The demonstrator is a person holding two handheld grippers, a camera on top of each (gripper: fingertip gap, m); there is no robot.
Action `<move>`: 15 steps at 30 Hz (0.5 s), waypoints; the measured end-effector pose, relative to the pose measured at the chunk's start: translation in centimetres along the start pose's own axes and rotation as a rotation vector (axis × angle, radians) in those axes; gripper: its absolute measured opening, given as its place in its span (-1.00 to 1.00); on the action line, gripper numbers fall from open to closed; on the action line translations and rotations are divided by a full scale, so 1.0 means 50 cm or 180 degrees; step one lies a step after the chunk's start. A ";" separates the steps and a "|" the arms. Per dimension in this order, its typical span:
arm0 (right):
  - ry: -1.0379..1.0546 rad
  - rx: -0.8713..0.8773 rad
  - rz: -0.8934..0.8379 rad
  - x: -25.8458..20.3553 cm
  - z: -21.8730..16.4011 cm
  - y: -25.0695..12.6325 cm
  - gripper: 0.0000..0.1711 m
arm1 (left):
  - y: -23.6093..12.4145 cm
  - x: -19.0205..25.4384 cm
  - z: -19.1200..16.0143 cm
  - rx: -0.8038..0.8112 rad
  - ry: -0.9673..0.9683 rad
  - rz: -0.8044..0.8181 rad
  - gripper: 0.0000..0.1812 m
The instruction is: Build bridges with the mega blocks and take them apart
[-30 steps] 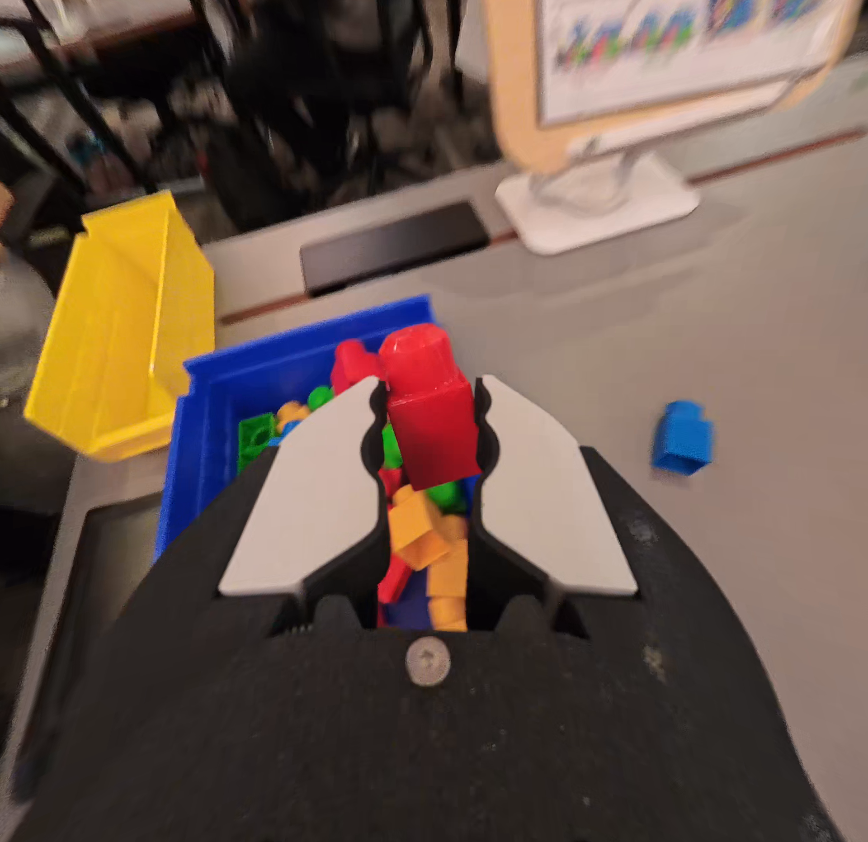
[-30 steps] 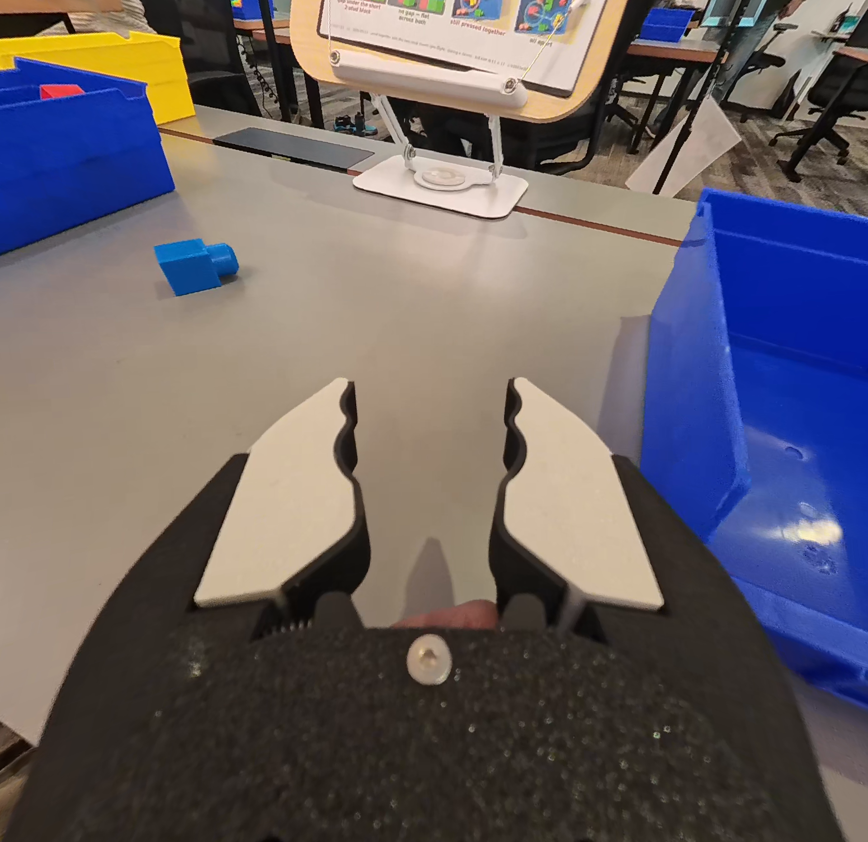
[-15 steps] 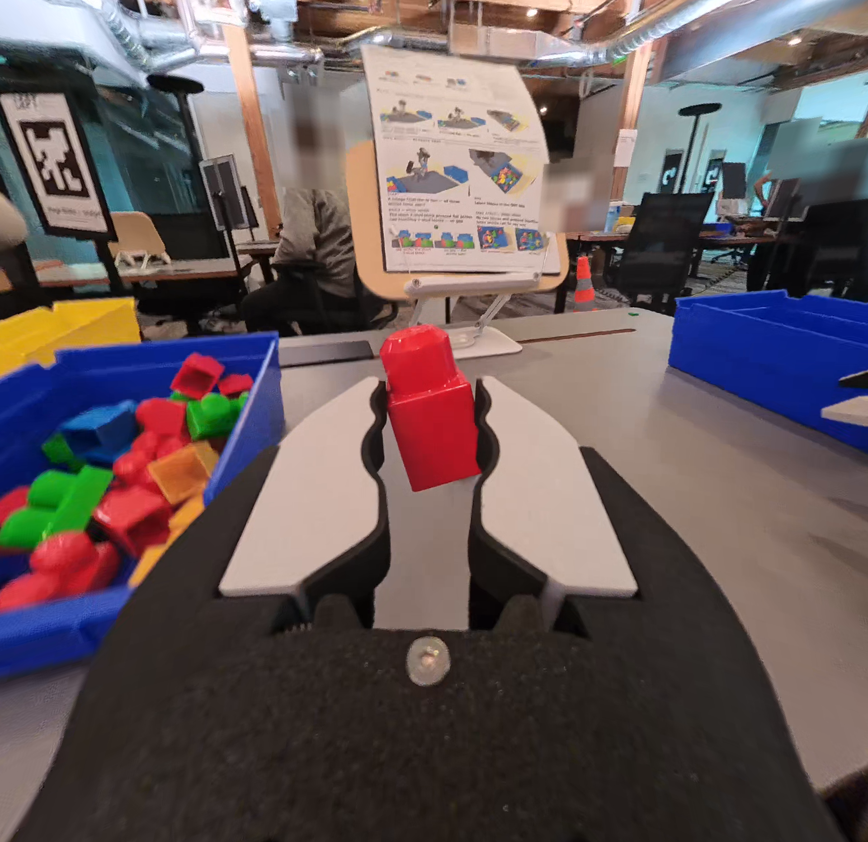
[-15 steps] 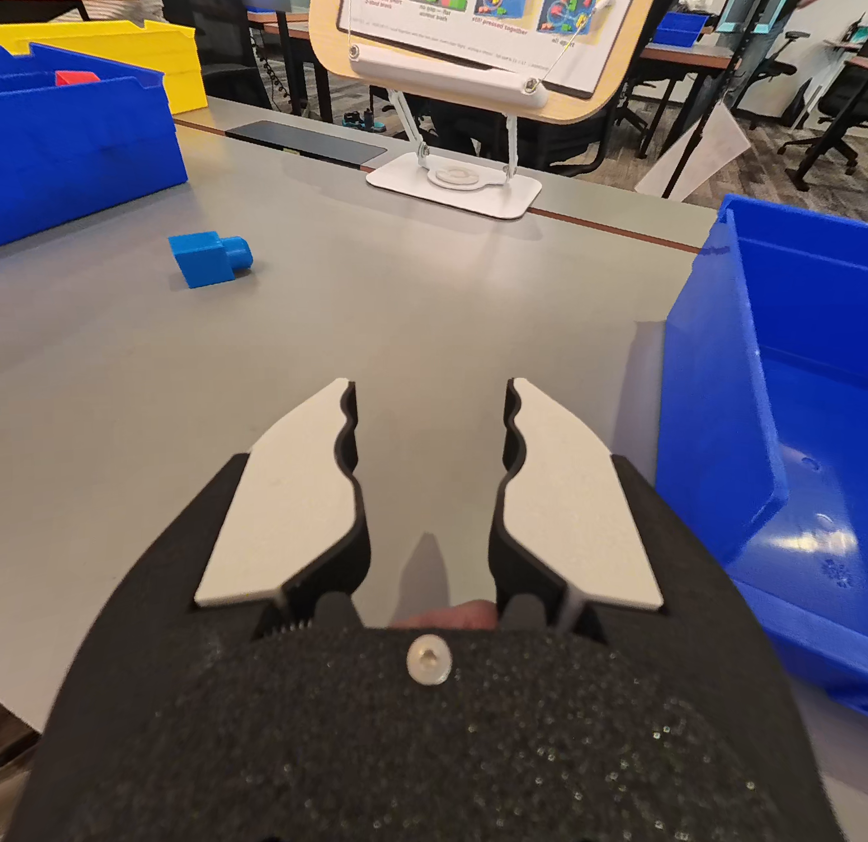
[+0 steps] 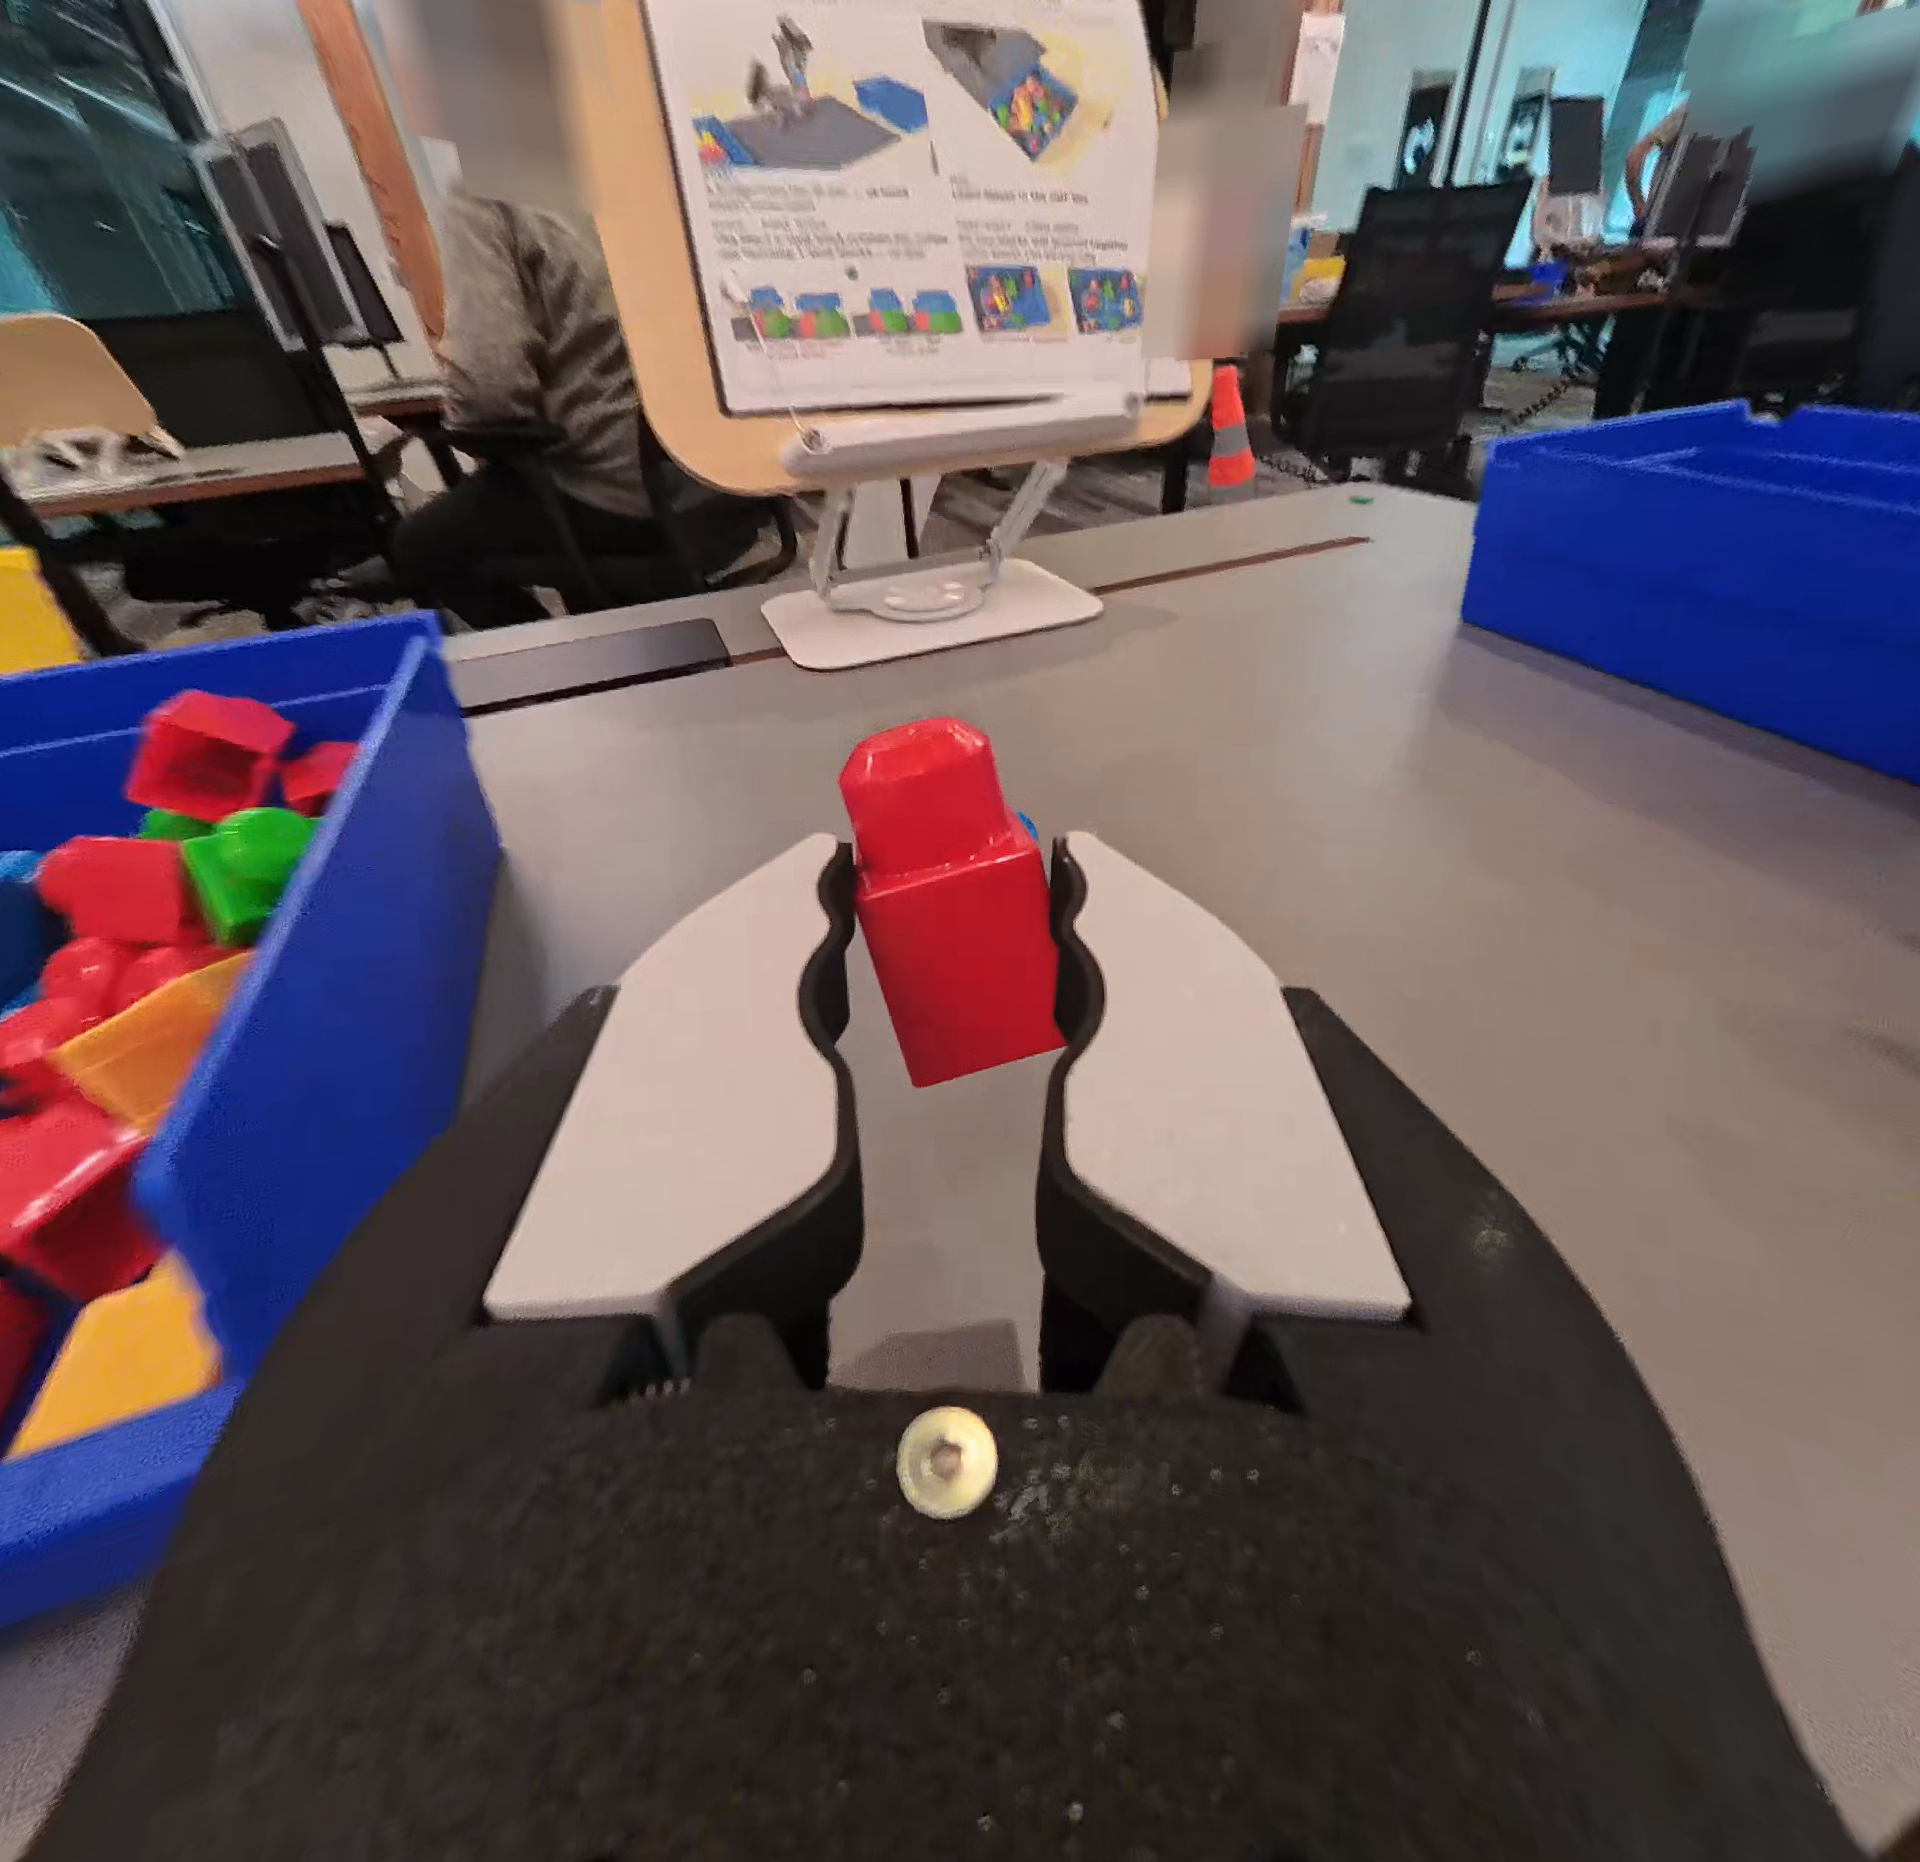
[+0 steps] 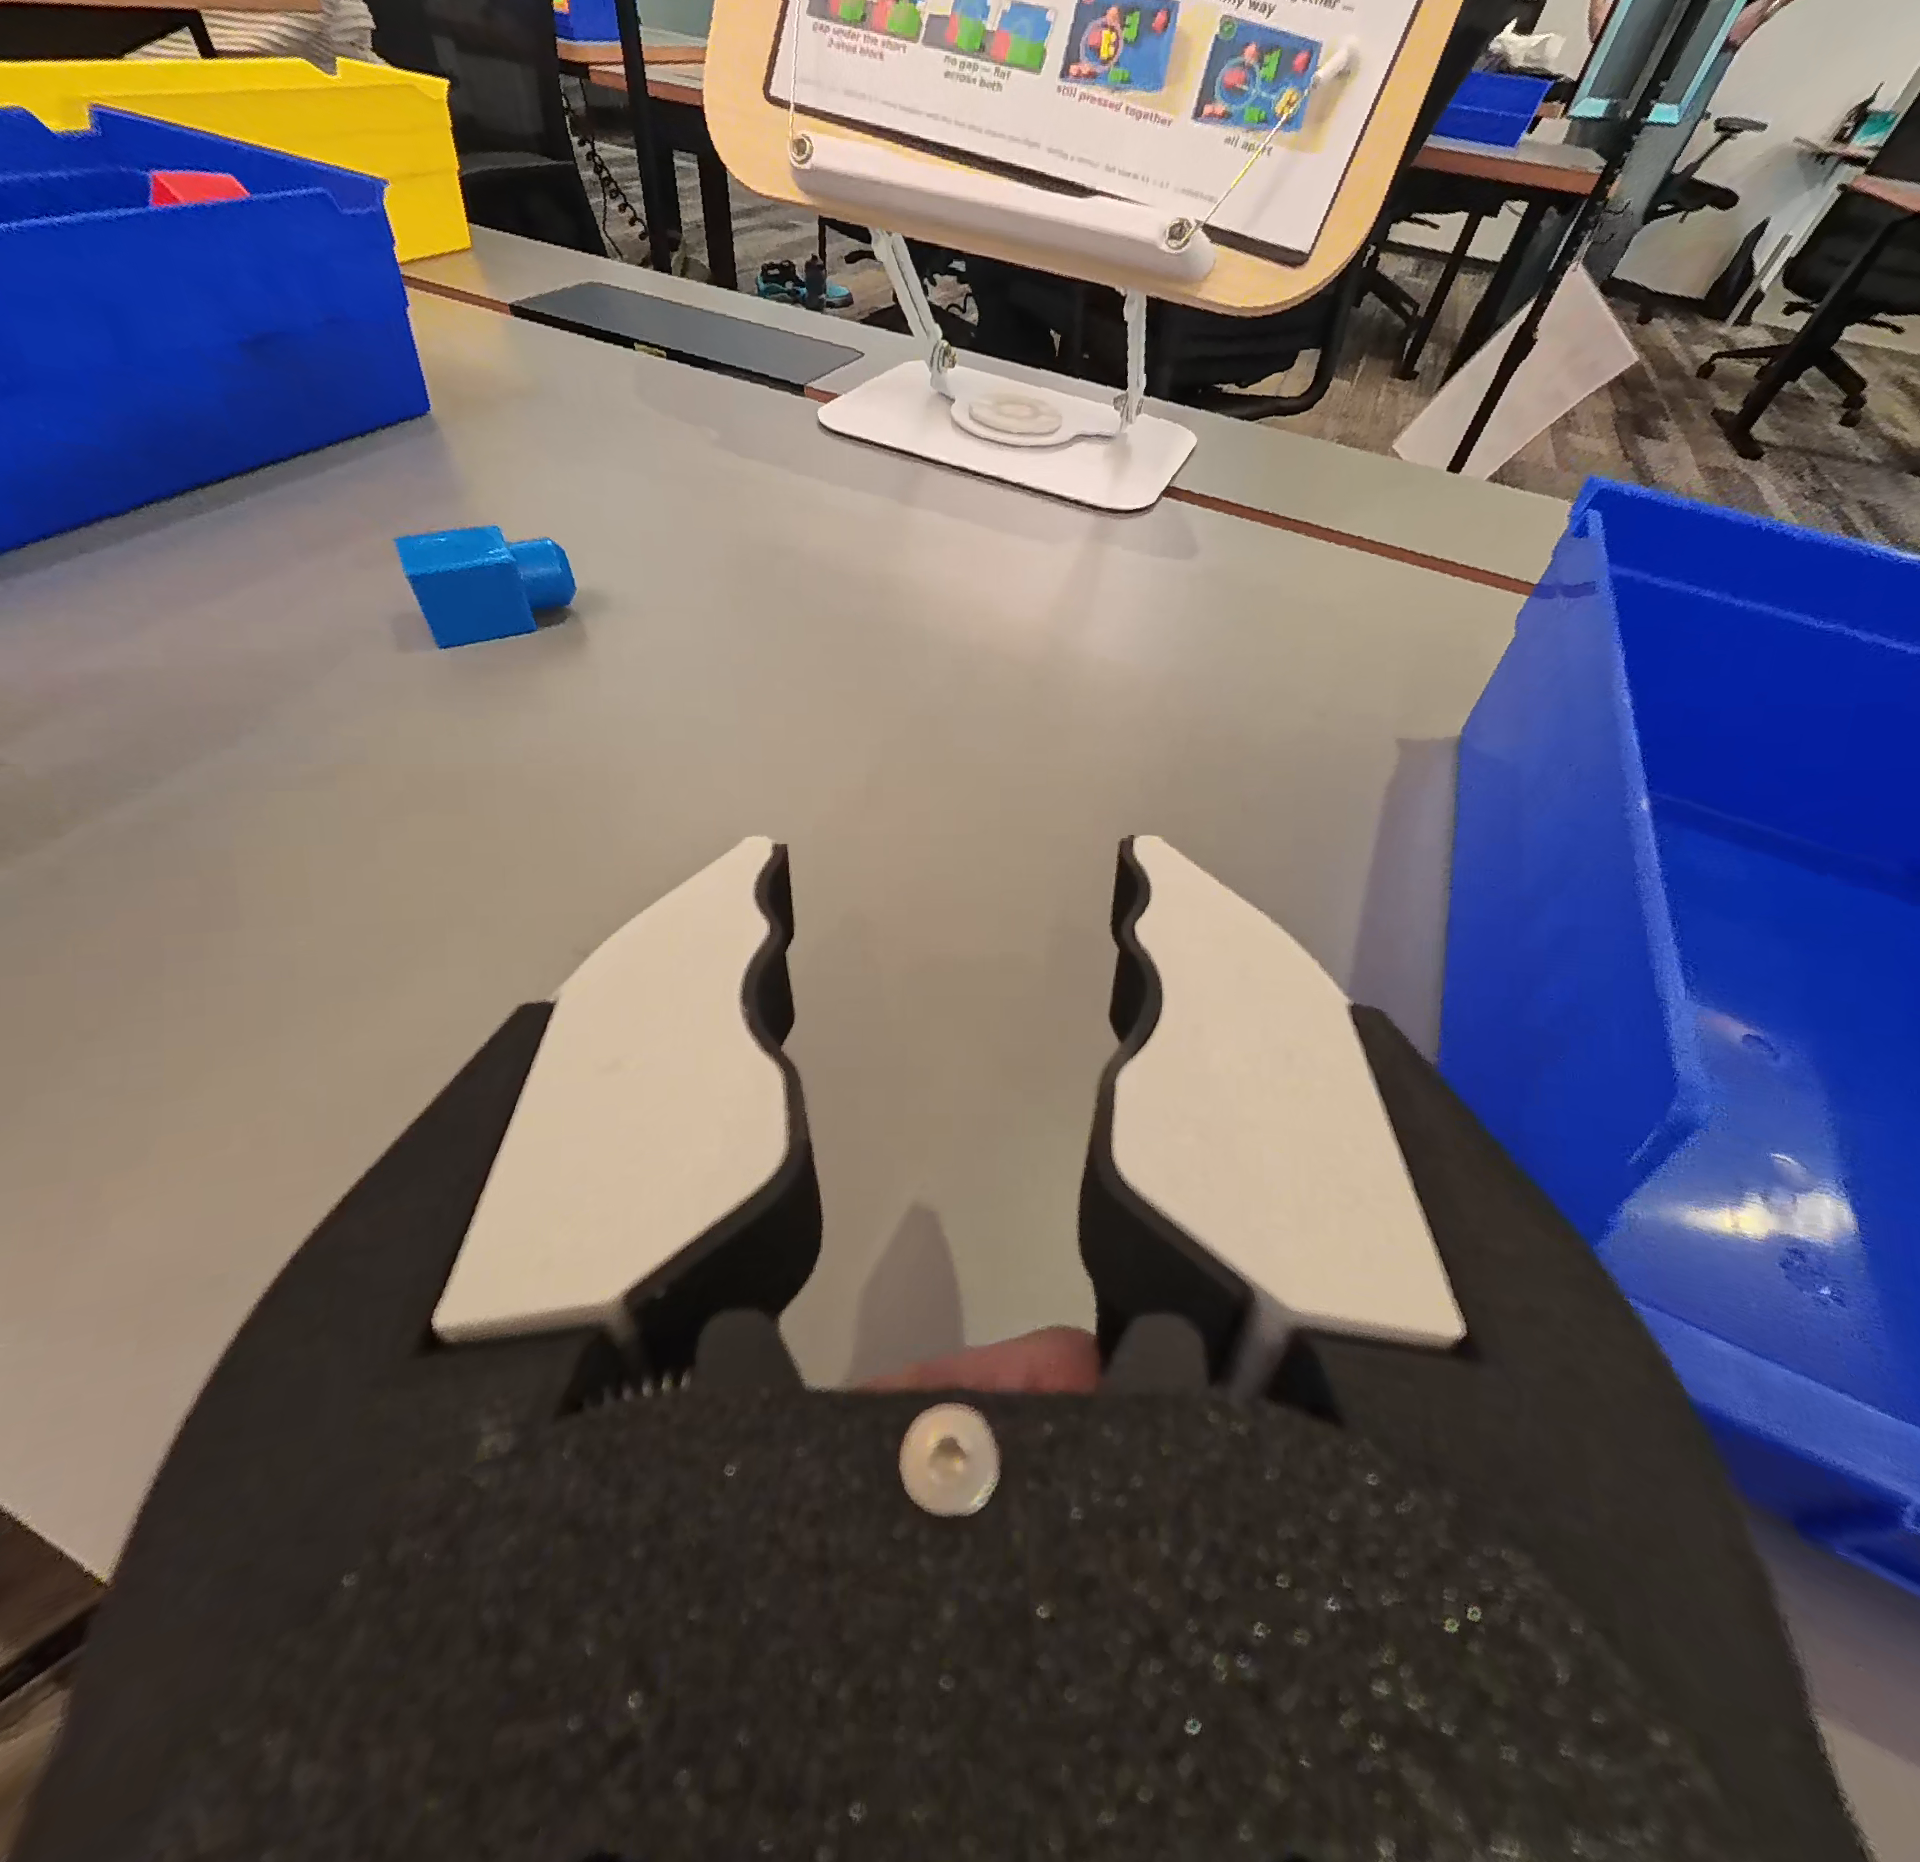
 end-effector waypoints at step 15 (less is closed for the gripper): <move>0.0026 -0.0023 -0.0036 0.018 -0.005 0.004 -0.32 | 0.194 -0.037 -0.088 -0.1225 -0.0090 -0.0315 -0.61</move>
Point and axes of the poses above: each gripper's, where its closed fingertips meet, y out along the fingers, z out of its top, x = y × z across the jaws, the point moved 4 cm from there along -y, back along the fingers, and after that the axes turned 9 degrees about -z, right-handed, at the moved point
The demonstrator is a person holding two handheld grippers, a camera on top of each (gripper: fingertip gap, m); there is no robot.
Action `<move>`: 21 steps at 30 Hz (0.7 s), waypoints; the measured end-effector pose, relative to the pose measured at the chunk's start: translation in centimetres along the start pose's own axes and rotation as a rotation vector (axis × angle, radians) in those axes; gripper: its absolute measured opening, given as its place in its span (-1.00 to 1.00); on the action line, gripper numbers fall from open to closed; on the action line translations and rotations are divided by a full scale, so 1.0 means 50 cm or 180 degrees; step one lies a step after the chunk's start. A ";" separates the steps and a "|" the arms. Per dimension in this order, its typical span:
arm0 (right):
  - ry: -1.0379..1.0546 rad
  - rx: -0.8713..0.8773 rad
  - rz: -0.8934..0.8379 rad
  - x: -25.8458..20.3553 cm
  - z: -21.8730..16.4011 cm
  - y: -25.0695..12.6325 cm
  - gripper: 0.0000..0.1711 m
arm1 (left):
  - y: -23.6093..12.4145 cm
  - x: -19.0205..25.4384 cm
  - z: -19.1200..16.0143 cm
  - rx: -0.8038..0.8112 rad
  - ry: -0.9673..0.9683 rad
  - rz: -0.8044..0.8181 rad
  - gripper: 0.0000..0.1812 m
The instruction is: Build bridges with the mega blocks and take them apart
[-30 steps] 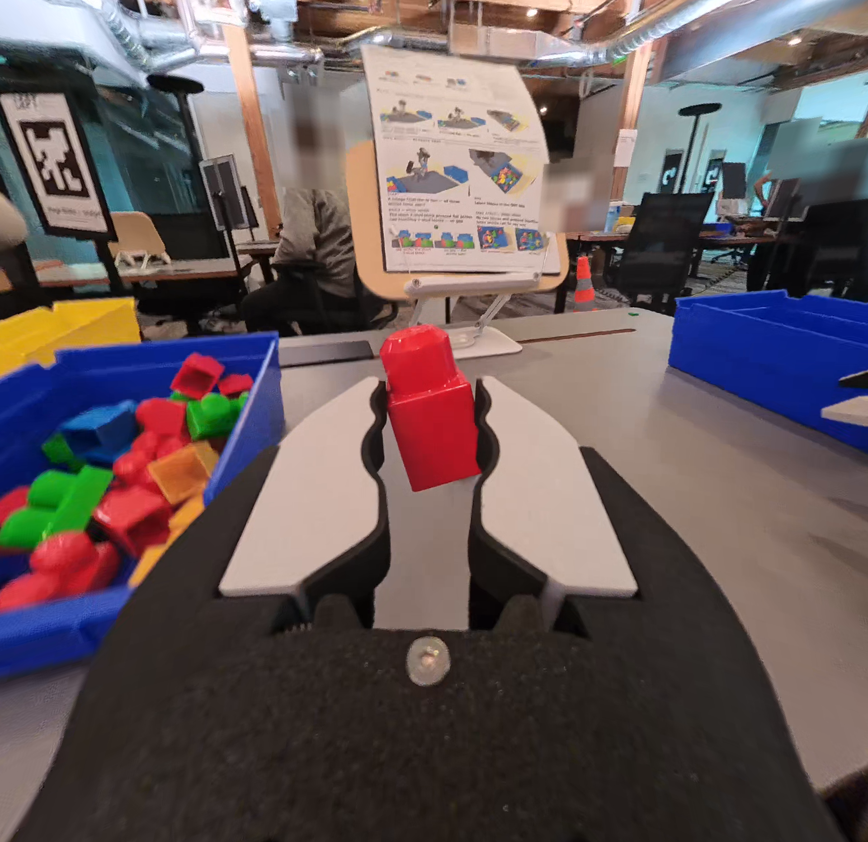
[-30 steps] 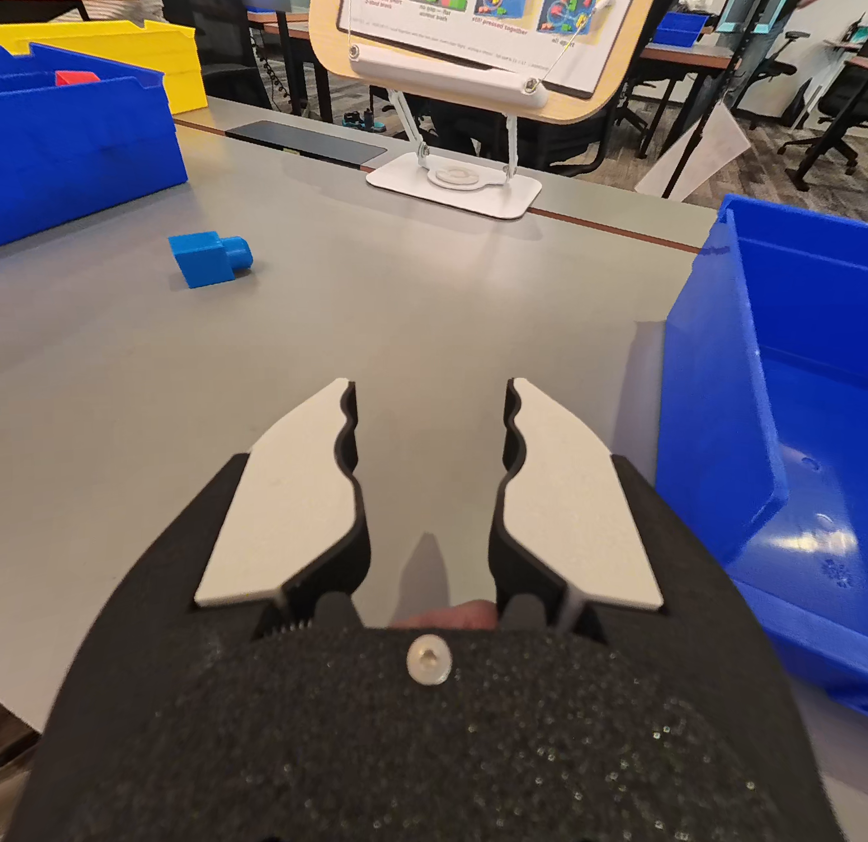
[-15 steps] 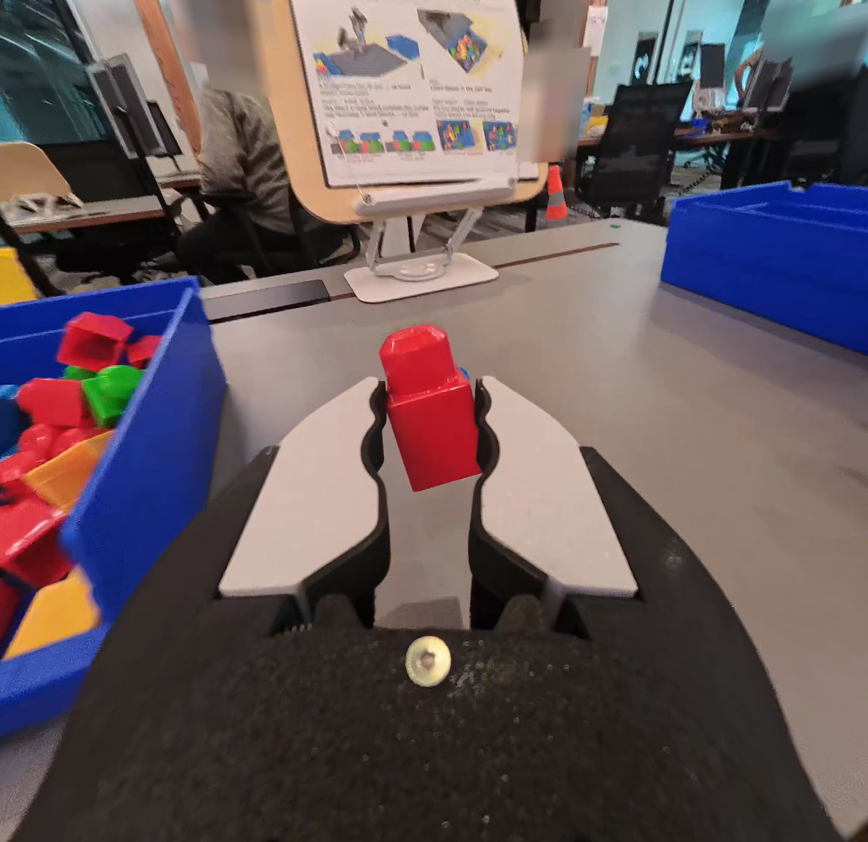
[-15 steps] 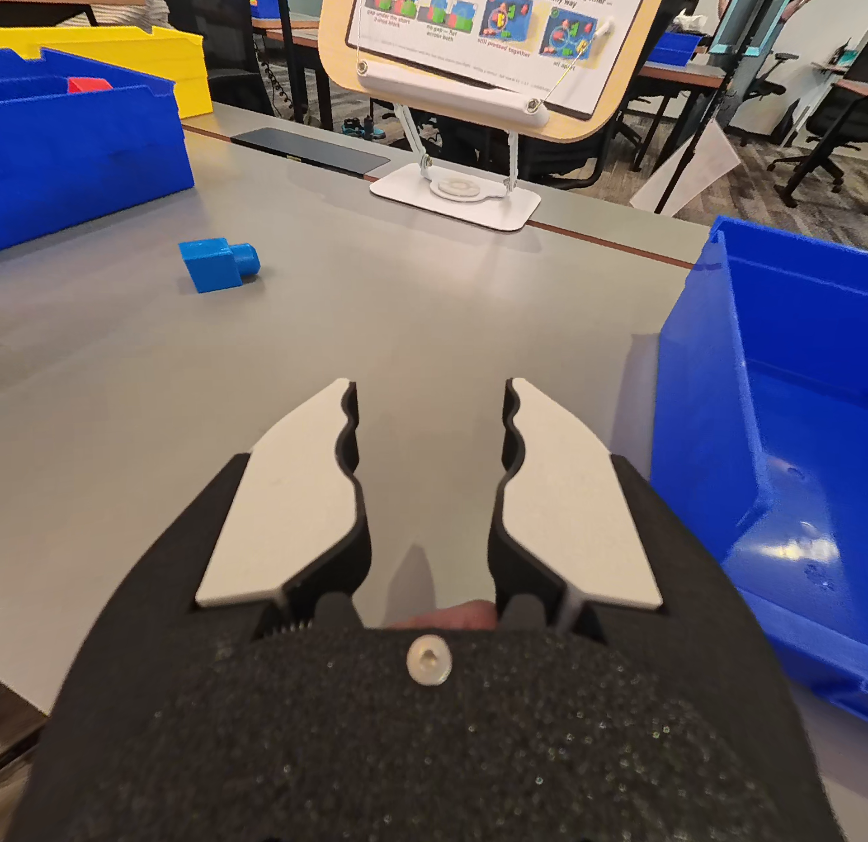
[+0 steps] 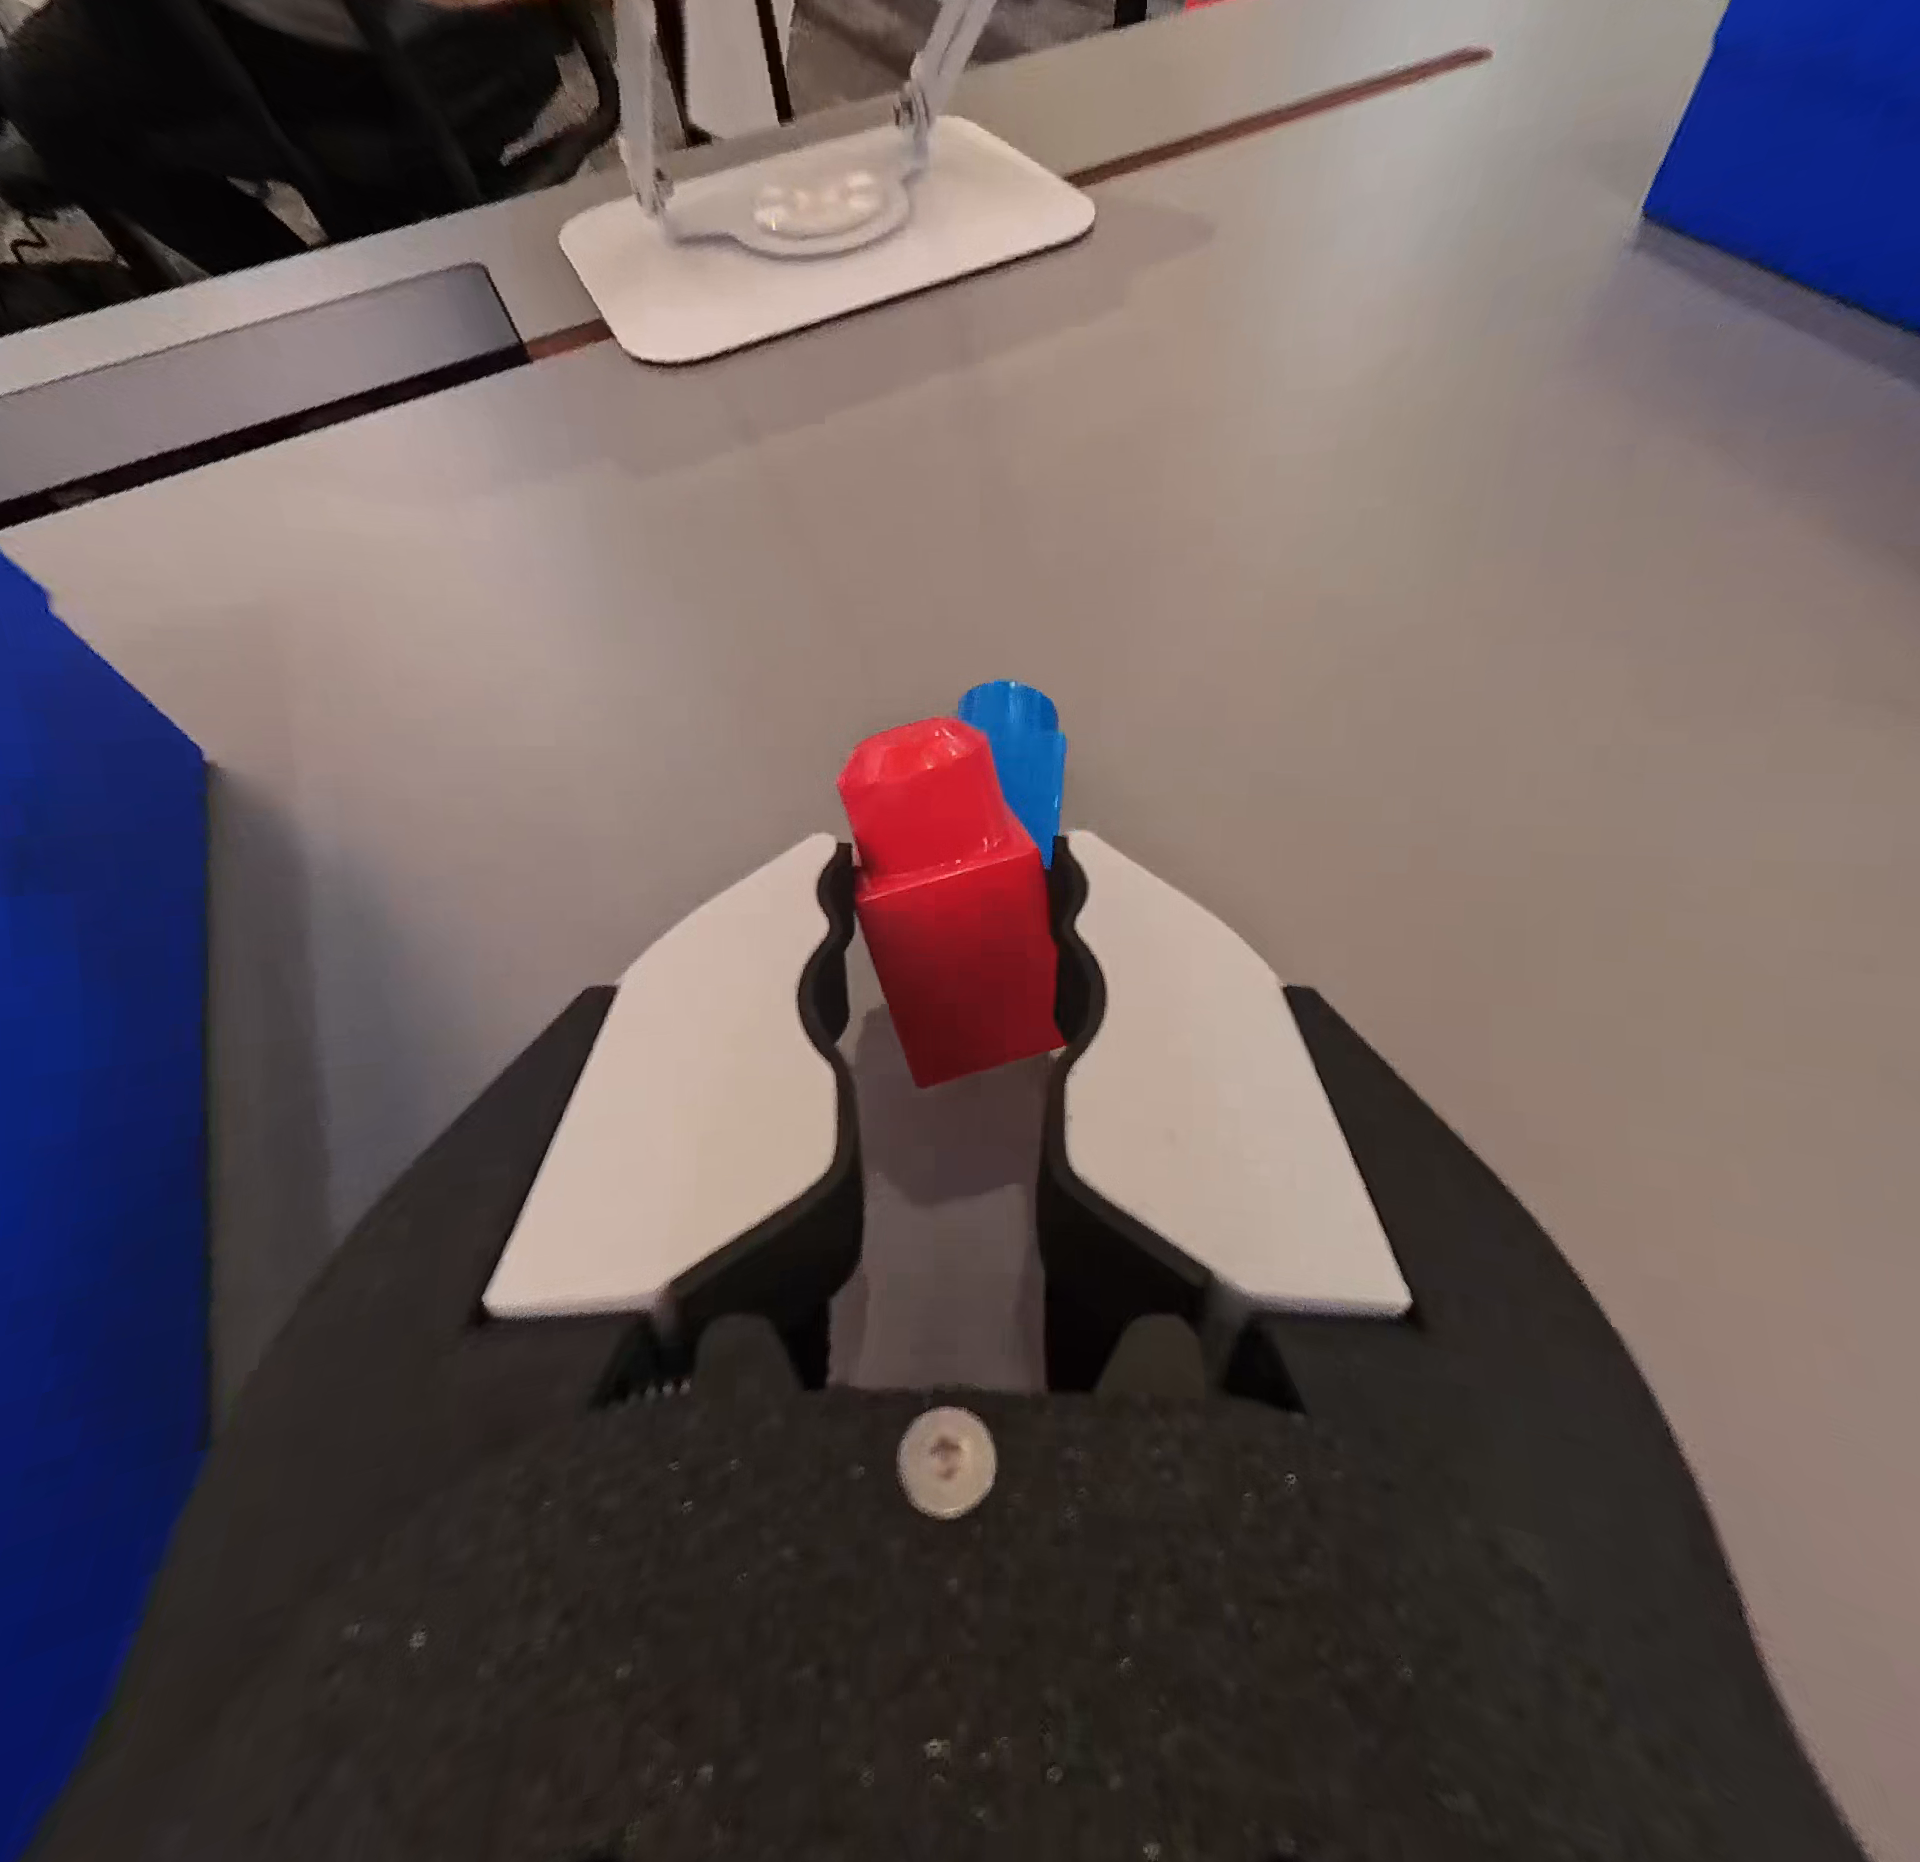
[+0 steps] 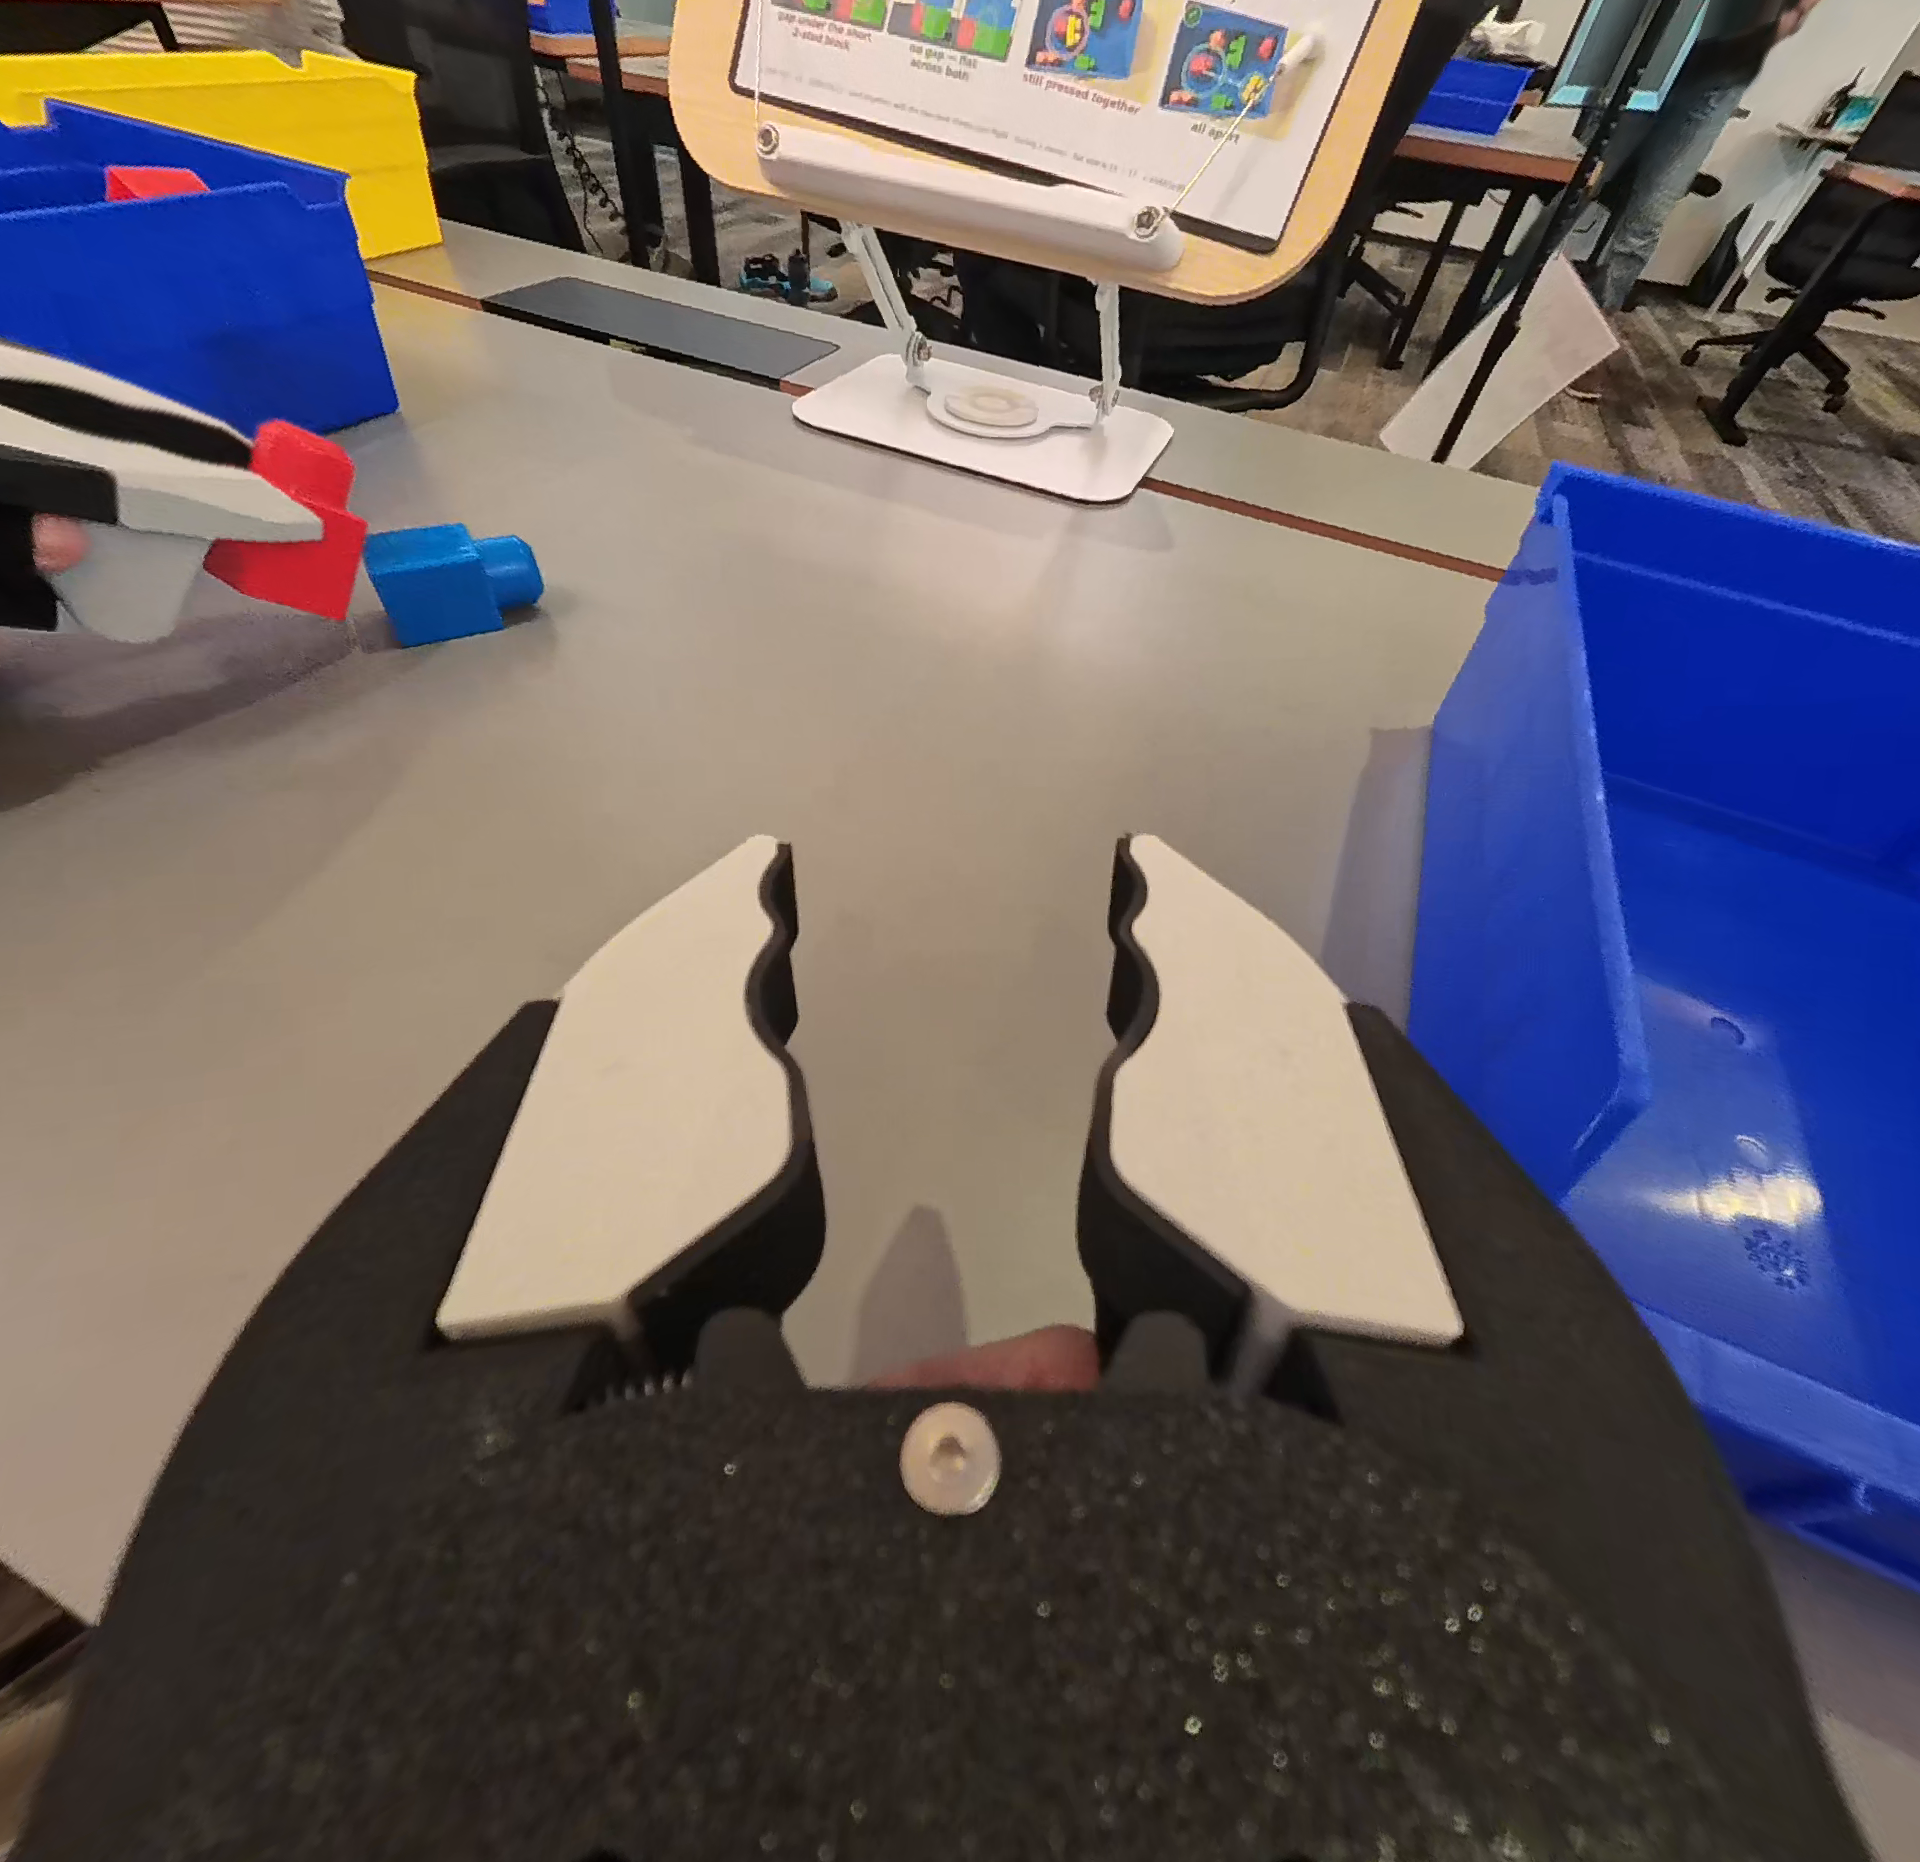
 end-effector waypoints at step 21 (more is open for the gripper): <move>0.0020 -0.0034 -0.0008 0.009 -0.007 0.002 -0.33 | 0.012 0.021 -0.029 -0.0410 0.0122 -0.0078 -0.46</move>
Point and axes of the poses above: each gripper's, where its closed fingertips meet, y out along the fingers, z out of its top, x = y × z across the jaws, the point moved 4 cm from there along -y, back along the fingers, and after that the axes turned 9 degrees about -z, right-handed, at the moved point
